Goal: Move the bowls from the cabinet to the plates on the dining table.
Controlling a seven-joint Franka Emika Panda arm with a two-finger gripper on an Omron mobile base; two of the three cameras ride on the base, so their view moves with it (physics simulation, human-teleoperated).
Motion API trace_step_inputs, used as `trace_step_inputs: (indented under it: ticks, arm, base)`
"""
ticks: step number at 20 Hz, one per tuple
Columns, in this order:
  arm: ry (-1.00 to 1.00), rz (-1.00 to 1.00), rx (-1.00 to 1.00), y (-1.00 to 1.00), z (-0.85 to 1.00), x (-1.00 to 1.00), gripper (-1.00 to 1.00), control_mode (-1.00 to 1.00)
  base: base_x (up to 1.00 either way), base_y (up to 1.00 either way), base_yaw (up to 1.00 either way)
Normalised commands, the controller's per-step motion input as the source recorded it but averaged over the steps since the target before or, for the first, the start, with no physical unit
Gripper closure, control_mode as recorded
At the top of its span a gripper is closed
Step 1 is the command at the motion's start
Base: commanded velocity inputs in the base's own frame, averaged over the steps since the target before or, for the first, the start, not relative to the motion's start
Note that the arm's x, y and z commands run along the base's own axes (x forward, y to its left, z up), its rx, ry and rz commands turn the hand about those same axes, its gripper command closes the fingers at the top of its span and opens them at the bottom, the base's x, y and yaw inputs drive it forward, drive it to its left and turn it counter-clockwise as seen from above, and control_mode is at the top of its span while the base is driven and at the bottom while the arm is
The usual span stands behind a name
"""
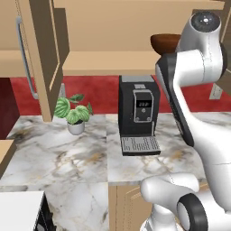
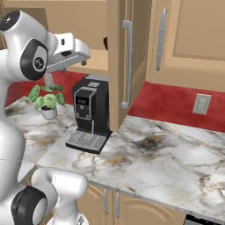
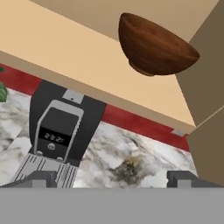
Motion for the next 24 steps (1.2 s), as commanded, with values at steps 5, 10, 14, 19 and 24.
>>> trace_step_inputs:
  ticks: [5,10,14,19,24]
  arm:
    - [-0.02,0.00,0.00,-0.02,0.09,0.09,-1.00,-1.00]
    - [0.08,0.00,-0.01,-0.04,0.23,0.14,-1.00,-1.00]
    - [0.09,0.00,-0.02,0.00,0.04,0.35,-1.00,-1.00]
    - [0.07,0.00,-0.02,0.00,-0.06,0.50,-1.00,-1.00]
    - [-0.06,0.01,-0.04,0.00,-0.06,0.45,-1.00,-1.00]
  base:
    - [0.00,0.00,0.00]
    - [0.00,0.00,0.00]
    - [0.00,0.00,0.00]
    - [0.00,0.00,0.00]
    - [0.00,0.00,0.00]
